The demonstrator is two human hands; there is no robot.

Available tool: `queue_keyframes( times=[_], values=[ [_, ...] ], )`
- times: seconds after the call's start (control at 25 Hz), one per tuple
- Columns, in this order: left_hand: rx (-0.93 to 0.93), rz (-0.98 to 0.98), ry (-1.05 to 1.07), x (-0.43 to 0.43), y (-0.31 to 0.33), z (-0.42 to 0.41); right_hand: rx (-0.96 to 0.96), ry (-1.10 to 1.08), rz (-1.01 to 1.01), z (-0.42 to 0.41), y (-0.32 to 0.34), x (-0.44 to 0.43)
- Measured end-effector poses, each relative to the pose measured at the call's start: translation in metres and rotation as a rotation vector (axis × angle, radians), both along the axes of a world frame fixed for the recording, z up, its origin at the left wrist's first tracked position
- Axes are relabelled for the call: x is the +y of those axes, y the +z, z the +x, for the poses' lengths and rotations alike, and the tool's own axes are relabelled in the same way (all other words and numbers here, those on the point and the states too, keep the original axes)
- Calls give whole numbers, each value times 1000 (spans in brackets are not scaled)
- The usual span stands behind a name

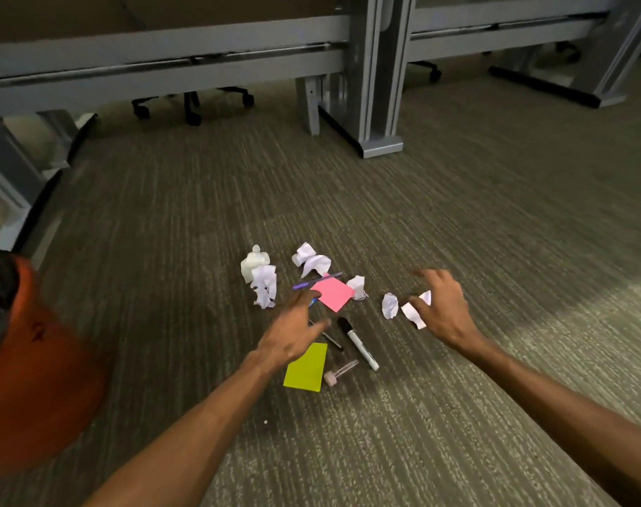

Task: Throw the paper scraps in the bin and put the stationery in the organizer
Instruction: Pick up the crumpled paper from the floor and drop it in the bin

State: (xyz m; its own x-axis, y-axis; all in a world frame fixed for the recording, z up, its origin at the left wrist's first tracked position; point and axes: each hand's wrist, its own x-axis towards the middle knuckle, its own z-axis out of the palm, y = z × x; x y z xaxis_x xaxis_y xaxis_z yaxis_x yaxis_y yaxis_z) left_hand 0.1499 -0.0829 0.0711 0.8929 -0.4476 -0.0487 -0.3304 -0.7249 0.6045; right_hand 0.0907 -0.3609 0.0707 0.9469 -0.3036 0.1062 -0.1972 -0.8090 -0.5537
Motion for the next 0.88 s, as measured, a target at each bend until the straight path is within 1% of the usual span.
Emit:
queue_keyframes(
  times=[0.08, 0.16, 0.36, 0.44, 0.52, 0.64, 0.72, 0.88],
  values=[
    [53, -29, -40, -25, -15, 8, 69, -22, -13, 4, -24, -22],
    [67, -47, -85, -50, -29, 19, 147, -29, -53, 10, -46, -35],
    [47, 13, -136, -117, -70, 35, 307, 34, -156, 32, -99, -49],
    [-9, 28, -153, -142, -85, 41, 348, 81, -183, 44, -112, -56],
    [-47, 62, -187, -160, -97, 50, 402, 90, -146, 57, -118, -62],
    [-29, 157, -250, -180, -110, 60, 479, 61, -89, 64, -123, -69],
    [-38, 197, -283, -188, -116, 58, 428, 36, -106, 58, -127, -66],
    [-152, 163, -249, -191, -121, 50, 172, 45, -191, 42, -136, -50]
  ],
)
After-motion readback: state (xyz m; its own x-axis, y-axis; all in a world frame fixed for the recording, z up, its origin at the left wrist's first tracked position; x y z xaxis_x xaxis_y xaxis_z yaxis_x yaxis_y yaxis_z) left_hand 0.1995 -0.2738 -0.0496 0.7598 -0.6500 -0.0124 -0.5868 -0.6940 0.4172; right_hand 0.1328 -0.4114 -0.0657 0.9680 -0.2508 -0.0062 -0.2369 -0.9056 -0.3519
